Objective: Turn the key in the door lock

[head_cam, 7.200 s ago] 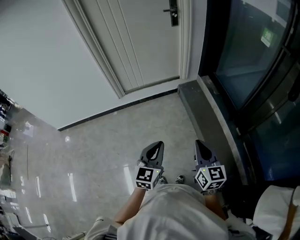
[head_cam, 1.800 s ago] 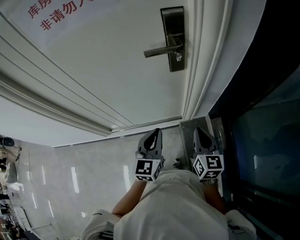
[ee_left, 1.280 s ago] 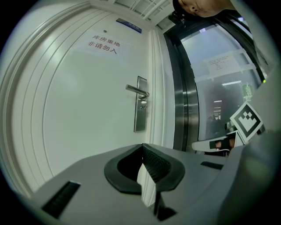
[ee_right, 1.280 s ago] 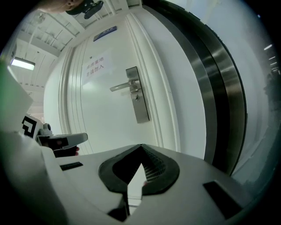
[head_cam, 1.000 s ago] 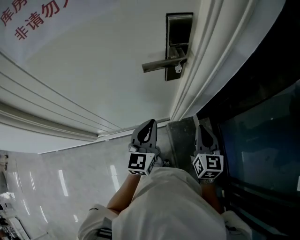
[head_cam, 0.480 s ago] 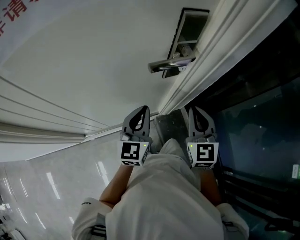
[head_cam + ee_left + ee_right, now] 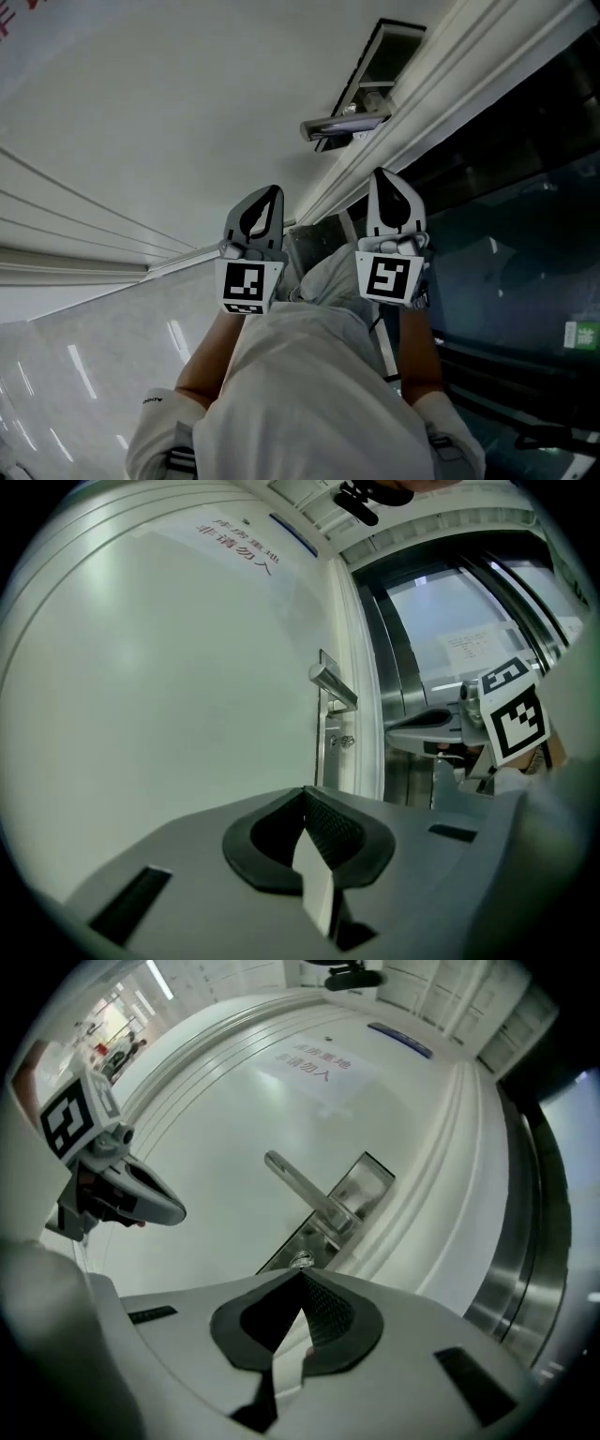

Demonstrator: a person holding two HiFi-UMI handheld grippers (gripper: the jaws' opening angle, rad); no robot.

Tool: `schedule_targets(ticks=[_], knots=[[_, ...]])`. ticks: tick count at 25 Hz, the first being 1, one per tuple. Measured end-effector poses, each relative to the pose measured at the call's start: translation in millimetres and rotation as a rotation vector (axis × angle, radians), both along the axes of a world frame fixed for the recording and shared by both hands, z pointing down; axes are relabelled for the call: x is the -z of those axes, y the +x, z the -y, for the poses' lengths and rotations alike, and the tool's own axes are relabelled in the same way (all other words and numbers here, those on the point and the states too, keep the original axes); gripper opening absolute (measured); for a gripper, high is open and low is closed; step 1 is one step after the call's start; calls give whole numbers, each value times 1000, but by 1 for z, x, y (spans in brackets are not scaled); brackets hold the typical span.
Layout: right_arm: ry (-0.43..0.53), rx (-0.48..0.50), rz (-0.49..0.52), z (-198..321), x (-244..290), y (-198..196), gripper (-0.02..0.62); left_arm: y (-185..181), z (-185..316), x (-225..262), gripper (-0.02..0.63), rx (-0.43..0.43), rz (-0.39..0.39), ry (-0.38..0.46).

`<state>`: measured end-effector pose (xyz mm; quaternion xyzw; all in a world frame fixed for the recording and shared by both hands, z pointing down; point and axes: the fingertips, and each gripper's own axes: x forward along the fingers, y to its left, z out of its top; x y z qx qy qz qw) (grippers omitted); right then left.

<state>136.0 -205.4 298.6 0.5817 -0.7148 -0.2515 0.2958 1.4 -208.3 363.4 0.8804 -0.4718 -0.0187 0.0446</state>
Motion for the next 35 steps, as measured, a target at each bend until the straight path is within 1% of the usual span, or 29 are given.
schedule_targets(ticks=[3, 7, 11, 14, 15, 16, 18, 20, 23, 25, 27, 29, 35], knots=[[32, 2, -91, 11, 6, -9, -5, 0, 3, 5, 9, 2, 6, 10], [29, 0, -212, 26, 2, -12, -5, 6, 3, 10, 8, -7, 27, 16], [37, -5, -258, 41, -1, -7, -5, 11, 6, 11, 8, -20, 68, 14], [24, 9, -260, 47, -5, -5, -2, 7, 6, 15, 8, 2, 67, 20], [9, 16, -265, 49, -8, -5, 50, 5, 6, 16, 8, 11, 59, 21], [-4, 19, -280, 51, -11, -5, 72, 3, 7, 17, 8, 19, 52, 21], [-4, 14, -338, 55, -12, -4, 112, 1, 8, 16, 8, 29, 40, 18], [19, 12, -423, 55, -11, -6, 112, 2, 7, 15, 8, 33, 30, 13], [61, 38, -547, 56, -9, -14, 112, 8, 6, 15, 8, 28, 17, 11], [68, 50, -597, 58, -11, -16, 112, 13, 5, 15, 8, 21, 10, 13], [52, 49, -627, 64, -15, -13, 112, 17, 5, 15, 8, 18, 5, 13], [36, 44, -636, 70, -18, -11, 111, 19, 7, 14, 8, 21, 4, 9], [70, 52, -593, 73, -17, -15, 108, 18, 6, 8, 8, 39, 21, -10]])
